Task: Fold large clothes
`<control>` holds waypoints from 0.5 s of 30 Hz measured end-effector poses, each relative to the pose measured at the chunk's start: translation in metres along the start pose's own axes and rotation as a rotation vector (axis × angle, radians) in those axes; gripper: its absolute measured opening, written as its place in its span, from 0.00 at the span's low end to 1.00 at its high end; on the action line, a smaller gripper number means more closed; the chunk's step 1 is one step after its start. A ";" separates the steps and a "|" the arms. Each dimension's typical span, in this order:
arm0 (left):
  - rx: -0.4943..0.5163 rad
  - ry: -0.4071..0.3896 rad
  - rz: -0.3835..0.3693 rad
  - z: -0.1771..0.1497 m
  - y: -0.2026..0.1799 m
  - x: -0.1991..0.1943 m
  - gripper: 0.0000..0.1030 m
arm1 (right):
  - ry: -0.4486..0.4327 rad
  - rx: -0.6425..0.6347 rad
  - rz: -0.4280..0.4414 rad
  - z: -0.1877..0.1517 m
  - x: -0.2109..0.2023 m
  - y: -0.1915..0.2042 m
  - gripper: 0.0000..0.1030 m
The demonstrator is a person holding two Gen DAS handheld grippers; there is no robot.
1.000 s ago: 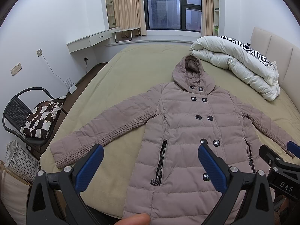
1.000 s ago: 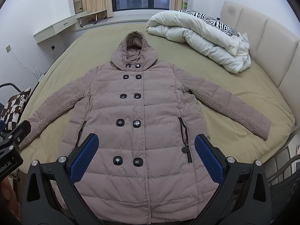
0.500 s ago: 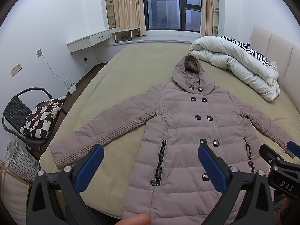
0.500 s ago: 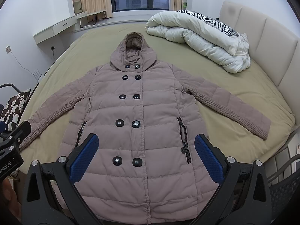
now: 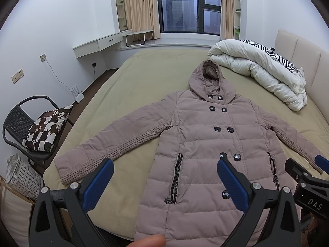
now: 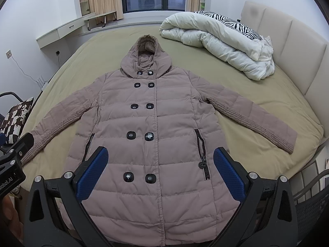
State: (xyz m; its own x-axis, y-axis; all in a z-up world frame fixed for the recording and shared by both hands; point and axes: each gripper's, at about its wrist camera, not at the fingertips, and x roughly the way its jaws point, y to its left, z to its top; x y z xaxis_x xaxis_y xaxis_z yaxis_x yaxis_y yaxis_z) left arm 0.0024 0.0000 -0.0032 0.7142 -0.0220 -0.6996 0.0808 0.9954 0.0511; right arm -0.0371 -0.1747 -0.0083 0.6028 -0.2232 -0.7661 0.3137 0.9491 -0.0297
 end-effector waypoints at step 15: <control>-0.005 -0.001 -0.007 -0.005 0.000 0.003 1.00 | 0.008 0.008 0.002 -0.004 0.002 -0.004 1.00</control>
State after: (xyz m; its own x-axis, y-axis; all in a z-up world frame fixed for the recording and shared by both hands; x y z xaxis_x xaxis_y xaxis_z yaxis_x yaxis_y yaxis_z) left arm 0.0012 0.0000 -0.0088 0.7141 -0.0288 -0.6994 0.0824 0.9957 0.0432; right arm -0.0399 -0.1781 -0.0124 0.5975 -0.2197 -0.7712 0.3188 0.9475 -0.0229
